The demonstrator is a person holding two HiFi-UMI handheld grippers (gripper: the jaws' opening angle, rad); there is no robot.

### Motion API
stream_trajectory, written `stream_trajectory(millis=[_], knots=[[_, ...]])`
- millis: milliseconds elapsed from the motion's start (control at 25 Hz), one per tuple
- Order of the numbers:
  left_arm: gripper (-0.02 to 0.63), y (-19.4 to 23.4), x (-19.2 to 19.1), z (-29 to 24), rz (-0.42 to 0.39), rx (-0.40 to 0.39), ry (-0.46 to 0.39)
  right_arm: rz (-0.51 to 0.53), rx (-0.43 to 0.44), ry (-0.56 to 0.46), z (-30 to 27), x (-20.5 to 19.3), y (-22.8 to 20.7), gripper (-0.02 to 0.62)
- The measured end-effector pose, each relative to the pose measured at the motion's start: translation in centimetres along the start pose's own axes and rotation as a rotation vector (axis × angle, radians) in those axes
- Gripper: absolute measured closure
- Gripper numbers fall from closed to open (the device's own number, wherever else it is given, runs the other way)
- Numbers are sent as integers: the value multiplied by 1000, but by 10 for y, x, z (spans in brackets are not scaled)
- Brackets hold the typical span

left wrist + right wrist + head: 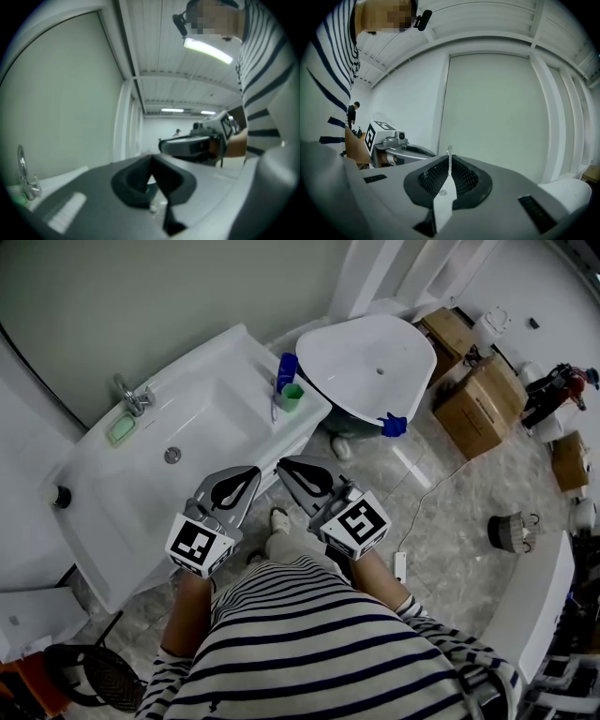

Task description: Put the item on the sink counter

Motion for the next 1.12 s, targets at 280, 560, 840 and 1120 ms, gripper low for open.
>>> stream_trajectory(millis=[280,560,840,1120], knots=[[601,27,-5,-12,-15,0,18,-1,20,-14,-23,-2,-22,586],[601,65,-10,-49,-17,6,22,7,47,4,-54,-10,-63,586],[601,99,-18,-100,-8,-13,29,5,61,18,-78,-18,-118,586],[601,131,-21,-147,-19,-14,28,29,84,33,-101,-23,-167,584]])
Point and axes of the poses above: the fingertips, and each gripper's own axes: z backward along the fingers, y to its left, x out of its top, the point moved 4 cm from there along z, backward along the fingers, and after that the axes turned 6 degrees about -y, right-handed, at the moved point
